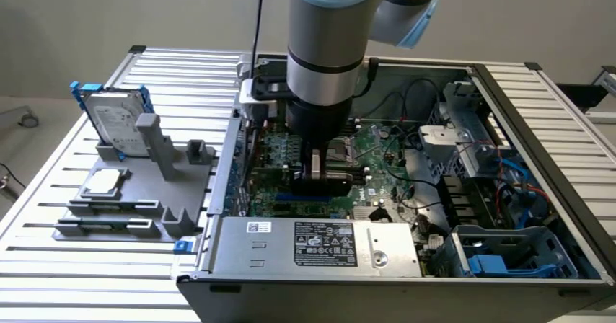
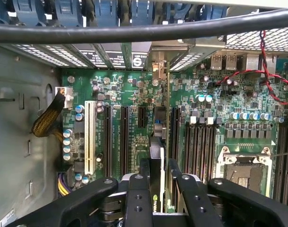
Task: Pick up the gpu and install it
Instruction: 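Insert the gpu into the slot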
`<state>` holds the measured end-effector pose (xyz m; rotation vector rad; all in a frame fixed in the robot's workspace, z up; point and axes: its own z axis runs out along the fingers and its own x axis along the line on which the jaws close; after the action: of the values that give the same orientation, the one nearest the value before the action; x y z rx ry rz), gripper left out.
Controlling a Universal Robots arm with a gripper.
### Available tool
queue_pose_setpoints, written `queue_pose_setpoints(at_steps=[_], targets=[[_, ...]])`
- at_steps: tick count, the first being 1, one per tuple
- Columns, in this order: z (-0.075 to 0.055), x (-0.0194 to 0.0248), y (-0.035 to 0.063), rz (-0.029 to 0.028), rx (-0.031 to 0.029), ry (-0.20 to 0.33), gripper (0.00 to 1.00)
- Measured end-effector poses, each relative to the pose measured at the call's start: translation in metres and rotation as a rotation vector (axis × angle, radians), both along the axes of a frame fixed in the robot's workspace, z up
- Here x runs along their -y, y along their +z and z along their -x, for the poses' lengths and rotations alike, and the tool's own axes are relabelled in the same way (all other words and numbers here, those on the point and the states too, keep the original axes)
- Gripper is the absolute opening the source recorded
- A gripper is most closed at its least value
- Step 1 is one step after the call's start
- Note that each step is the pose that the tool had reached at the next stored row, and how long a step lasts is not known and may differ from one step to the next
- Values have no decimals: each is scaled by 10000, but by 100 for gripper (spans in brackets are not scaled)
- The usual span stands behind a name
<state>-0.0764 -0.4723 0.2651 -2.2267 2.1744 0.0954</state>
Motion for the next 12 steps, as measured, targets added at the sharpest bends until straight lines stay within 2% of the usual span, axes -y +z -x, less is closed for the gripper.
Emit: queue_pose_setpoints(at_steps=[12], targets=[[19,1,-32,-10,-14,49,26]])
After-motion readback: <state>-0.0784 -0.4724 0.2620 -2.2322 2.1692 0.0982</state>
